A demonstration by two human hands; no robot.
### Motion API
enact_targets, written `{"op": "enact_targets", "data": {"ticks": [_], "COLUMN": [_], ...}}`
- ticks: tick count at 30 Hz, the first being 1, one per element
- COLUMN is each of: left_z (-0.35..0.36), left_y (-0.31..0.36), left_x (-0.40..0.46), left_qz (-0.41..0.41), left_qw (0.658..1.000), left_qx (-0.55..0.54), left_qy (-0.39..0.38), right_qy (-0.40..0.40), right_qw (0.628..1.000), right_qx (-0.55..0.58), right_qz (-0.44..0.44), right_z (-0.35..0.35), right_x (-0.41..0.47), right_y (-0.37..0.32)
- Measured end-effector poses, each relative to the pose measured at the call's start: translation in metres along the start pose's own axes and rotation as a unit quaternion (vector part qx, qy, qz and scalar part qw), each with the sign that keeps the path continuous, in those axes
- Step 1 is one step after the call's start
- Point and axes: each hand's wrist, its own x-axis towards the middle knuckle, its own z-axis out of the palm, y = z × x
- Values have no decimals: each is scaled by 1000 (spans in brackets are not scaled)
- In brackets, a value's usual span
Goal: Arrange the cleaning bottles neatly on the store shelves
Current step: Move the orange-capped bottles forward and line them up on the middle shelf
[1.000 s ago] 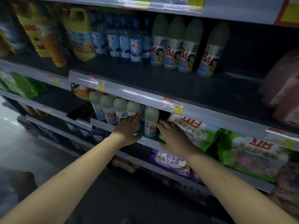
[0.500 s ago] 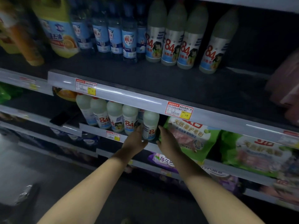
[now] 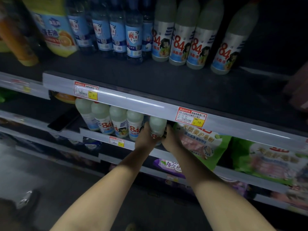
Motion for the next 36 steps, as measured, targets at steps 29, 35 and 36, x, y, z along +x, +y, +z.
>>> {"op": "enact_targets", "data": {"ticks": [29, 35, 36], "left_z": [-88, -122, -127], "left_y": [21, 71, 80], "left_x": [-98, -101, -102], "left_qz": [145, 202, 215], "left_qw": [989, 979, 976], "left_qx": [-4, 19, 18], "left_qy": [2, 8, 12], "right_qy": [148, 224, 240], "right_qw": [940, 909, 902], "right_qx": [-113, -119, -114], "right_qz": [-285, -329, -340], "right_z": [-42, -82, -90], "right_x": [-125, -133, -135], "right_y": [-37, -62, -66]}}
